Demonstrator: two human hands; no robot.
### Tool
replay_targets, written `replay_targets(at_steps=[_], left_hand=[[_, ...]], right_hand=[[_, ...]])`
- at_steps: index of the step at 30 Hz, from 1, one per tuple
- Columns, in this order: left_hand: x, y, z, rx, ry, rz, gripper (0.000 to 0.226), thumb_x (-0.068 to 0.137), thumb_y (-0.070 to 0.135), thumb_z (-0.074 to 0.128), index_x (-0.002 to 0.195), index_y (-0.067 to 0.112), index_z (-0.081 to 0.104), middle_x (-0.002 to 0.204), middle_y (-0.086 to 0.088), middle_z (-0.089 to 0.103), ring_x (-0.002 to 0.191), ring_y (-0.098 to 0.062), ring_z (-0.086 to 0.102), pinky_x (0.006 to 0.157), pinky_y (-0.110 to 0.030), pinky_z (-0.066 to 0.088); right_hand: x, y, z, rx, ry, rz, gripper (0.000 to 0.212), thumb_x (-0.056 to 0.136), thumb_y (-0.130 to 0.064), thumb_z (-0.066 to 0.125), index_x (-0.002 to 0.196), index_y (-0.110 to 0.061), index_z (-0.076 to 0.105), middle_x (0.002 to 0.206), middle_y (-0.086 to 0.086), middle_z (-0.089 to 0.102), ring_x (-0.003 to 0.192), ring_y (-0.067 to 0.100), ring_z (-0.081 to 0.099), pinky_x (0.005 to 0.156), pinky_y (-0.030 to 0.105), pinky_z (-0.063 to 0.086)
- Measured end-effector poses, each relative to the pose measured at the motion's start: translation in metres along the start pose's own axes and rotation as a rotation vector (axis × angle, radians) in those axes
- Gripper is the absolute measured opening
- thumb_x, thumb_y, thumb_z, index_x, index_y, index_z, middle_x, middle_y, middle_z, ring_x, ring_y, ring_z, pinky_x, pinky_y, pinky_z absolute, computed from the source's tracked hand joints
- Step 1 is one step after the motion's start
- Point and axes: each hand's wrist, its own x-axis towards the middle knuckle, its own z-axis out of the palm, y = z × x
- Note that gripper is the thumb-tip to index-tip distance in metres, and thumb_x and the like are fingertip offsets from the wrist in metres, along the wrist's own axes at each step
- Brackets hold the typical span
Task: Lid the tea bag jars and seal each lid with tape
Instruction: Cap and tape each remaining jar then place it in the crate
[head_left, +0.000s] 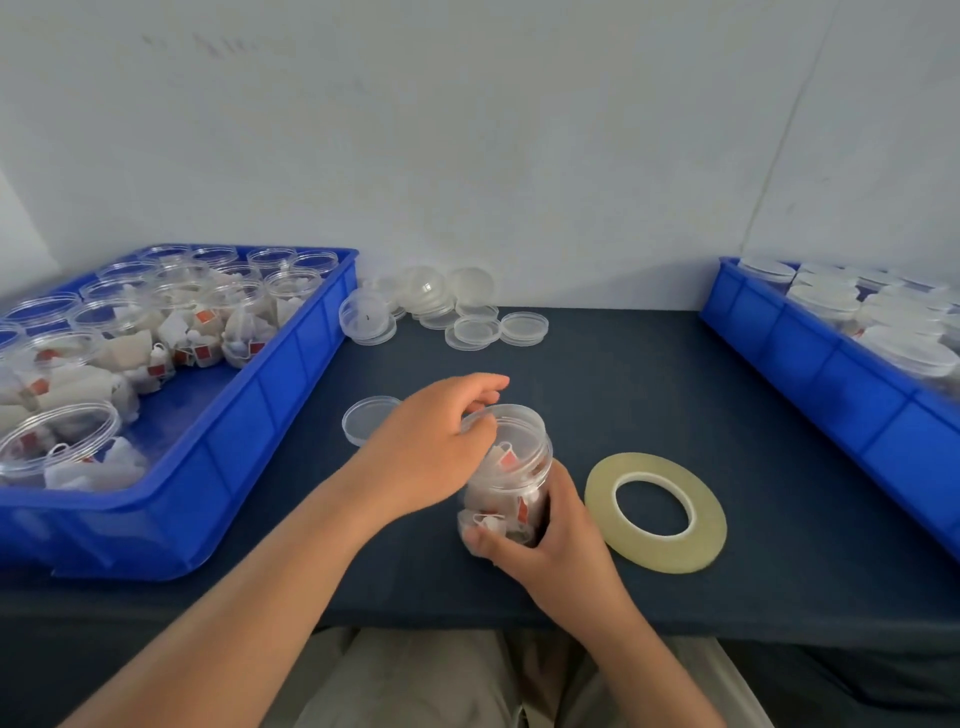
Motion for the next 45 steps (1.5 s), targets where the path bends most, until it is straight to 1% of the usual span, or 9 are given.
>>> replay_targets(at_steps=[6, 12, 16, 21, 26, 32, 36, 39, 45], left_hand=[[-0.005, 0.018, 0.01, 0.239, -0.172, 0.102, 0.085, 0.074, 0.095, 0.05, 0.149, 0.063, 0.026, 0.151, 0.032, 0.038, 0.131, 0.006, 0.041, 0.101, -0.031, 0.043], [-0.003, 0.031, 0.016, 0.507, -0.098, 0.161, 0.072, 0.081, 0.087, 0.057, 0.144, 0.058, 0.036, 0.133, 0.017, 0.043, 0.121, -0.008, 0.049, 0.087, -0.032, 0.047], [-0.007, 0.037, 0.027, 0.681, -0.039, 0.17, 0.075, 0.081, 0.089, 0.054, 0.141, 0.045, 0.044, 0.128, 0.007, 0.046, 0.115, -0.019, 0.052, 0.088, -0.039, 0.055], [-0.007, 0.034, 0.026, 0.547, -0.122, 0.185, 0.07, 0.08, 0.092, 0.051, 0.13, 0.044, 0.043, 0.125, 0.011, 0.042, 0.114, -0.014, 0.047, 0.087, -0.035, 0.046], [-0.004, 0.026, 0.024, 0.409, -0.088, 0.281, 0.045, 0.087, 0.085, 0.05, 0.112, 0.048, 0.058, 0.115, 0.023, 0.049, 0.103, -0.003, 0.053, 0.087, -0.03, 0.049], [0.009, 0.012, 0.011, 0.15, -0.202, 0.451, 0.01, 0.098, 0.047, 0.068, 0.104, 0.043, 0.075, 0.122, 0.024, 0.063, 0.124, -0.008, 0.056, 0.104, -0.039, 0.048], [0.011, -0.007, 0.004, 0.142, -0.089, 0.407, 0.057, 0.086, 0.061, 0.073, 0.14, 0.05, 0.059, 0.147, 0.03, 0.049, 0.145, 0.002, 0.038, 0.121, -0.029, 0.029], [-0.003, -0.025, -0.004, -0.062, -0.015, 0.228, 0.091, 0.071, 0.064, 0.087, 0.15, 0.044, 0.048, 0.147, 0.028, 0.048, 0.141, -0.001, 0.046, 0.115, -0.029, 0.043], [-0.024, -0.003, 0.016, 0.043, -0.075, 0.152, 0.082, 0.077, 0.083, 0.064, 0.149, 0.057, 0.035, 0.147, 0.041, 0.04, 0.137, 0.015, 0.038, 0.105, -0.021, 0.042]], right_hand=[[0.002, 0.001, 0.002, -0.007, 0.005, -0.017, 0.072, 0.074, -0.055, 0.093, 0.129, -0.057, 0.047, 0.125, -0.029, 0.064, 0.117, -0.003, 0.064, 0.085, 0.012, 0.055], [0.004, 0.0, 0.005, -0.034, 0.022, -0.041, 0.077, 0.073, -0.061, 0.089, 0.127, -0.073, 0.037, 0.13, -0.035, 0.06, 0.122, -0.01, 0.058, 0.086, 0.001, 0.047], [0.006, 0.004, 0.007, -0.046, 0.022, -0.069, 0.074, 0.075, -0.049, 0.091, 0.128, -0.064, 0.042, 0.123, -0.025, 0.067, 0.114, 0.0, 0.066, 0.083, 0.009, 0.053], [0.007, 0.005, 0.006, -0.075, 0.034, -0.103, 0.068, 0.075, -0.036, 0.093, 0.121, -0.056, 0.047, 0.114, -0.023, 0.069, 0.103, 0.002, 0.07, 0.075, 0.011, 0.054], [0.006, 0.005, 0.004, -0.08, 0.022, -0.093, 0.065, 0.076, -0.05, 0.091, 0.127, -0.048, 0.05, 0.116, -0.023, 0.069, 0.106, 0.003, 0.07, 0.078, 0.015, 0.057], [0.003, 0.003, 0.0, -0.052, -0.003, 0.003, 0.068, 0.073, -0.064, 0.087, 0.124, -0.063, 0.043, 0.124, -0.035, 0.064, 0.114, -0.009, 0.064, 0.082, 0.006, 0.052], [0.004, 0.0, 0.002, -0.005, -0.006, 0.015, 0.059, 0.076, -0.055, 0.088, 0.123, -0.055, 0.051, 0.117, -0.021, 0.071, 0.105, 0.004, 0.07, 0.081, 0.027, 0.06], [0.003, -0.003, 0.004, -0.004, 0.002, 0.009, 0.061, 0.077, -0.056, 0.087, 0.126, -0.05, 0.052, 0.118, -0.02, 0.07, 0.104, 0.005, 0.07, 0.08, 0.027, 0.06], [0.003, 0.001, 0.006, -0.036, -0.003, -0.065, 0.073, 0.076, -0.051, 0.09, 0.134, -0.05, 0.044, 0.125, -0.028, 0.063, 0.113, -0.001, 0.066, 0.085, 0.016, 0.057]])
